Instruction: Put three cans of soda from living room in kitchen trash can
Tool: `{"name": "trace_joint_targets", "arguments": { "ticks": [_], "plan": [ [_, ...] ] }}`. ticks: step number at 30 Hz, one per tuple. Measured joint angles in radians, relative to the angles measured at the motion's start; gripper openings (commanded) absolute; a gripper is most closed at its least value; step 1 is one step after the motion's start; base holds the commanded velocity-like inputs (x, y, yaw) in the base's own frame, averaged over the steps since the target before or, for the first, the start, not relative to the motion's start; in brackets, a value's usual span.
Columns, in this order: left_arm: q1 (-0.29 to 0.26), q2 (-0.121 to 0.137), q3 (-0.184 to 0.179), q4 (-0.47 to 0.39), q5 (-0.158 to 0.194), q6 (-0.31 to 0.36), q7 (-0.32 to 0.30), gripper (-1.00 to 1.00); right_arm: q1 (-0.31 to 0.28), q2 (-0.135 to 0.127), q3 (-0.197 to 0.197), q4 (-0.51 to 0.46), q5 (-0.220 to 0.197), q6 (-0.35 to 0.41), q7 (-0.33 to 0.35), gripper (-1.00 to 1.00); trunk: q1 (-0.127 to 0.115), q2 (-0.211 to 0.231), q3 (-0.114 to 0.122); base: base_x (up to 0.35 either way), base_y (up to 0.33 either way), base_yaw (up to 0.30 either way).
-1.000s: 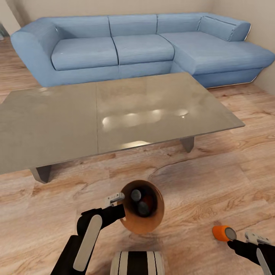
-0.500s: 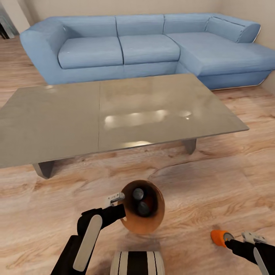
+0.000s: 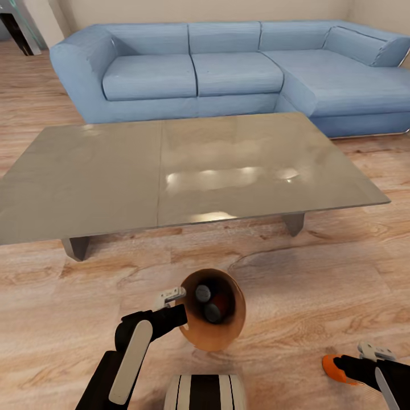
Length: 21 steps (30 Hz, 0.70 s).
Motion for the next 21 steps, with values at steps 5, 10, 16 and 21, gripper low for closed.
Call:
{"name": "trace_joint_targets", "arguments": {
  "ticks": [5, 10, 16, 21],
  "plan": [
    [0.000, 0.000, 0.000, 0.000, 0.007, -0.004, -0.001, -1.00, 0.000, -0.001, -0.001, 0.001, 0.001, -0.001, 0.001, 1.00, 0.000, 0.000, 0.000, 0.165, -0.060, 0.000],
    [0.000, 0.000, 0.000, 0.000, -0.002, 0.000, 0.000, -1.00, 0.000, -0.001, -0.001, 0.005, 0.001, -0.005, 0.006, 1.00, 0.000, 0.000, 0.000, 0.020, -0.007, 0.000],
    [0.000, 0.000, 0.000, 0.000, 0.003, -0.001, 0.000, -1.00, -0.075, -0.019, 0.003, 0.184, 0.002, -0.108, 0.019, 1.00, 0.000, 0.000, 0.000, 0.001, 0.000, 0.000],
    [0.000, 0.000, 0.000, 0.000, 0.002, -0.001, 0.000, -1.00, -0.101, -0.038, 0.006, 0.243, 0.007, -0.146, 0.078, 1.00, 0.000, 0.000, 0.000, 0.000, 0.000, 0.000]
  ]
}}
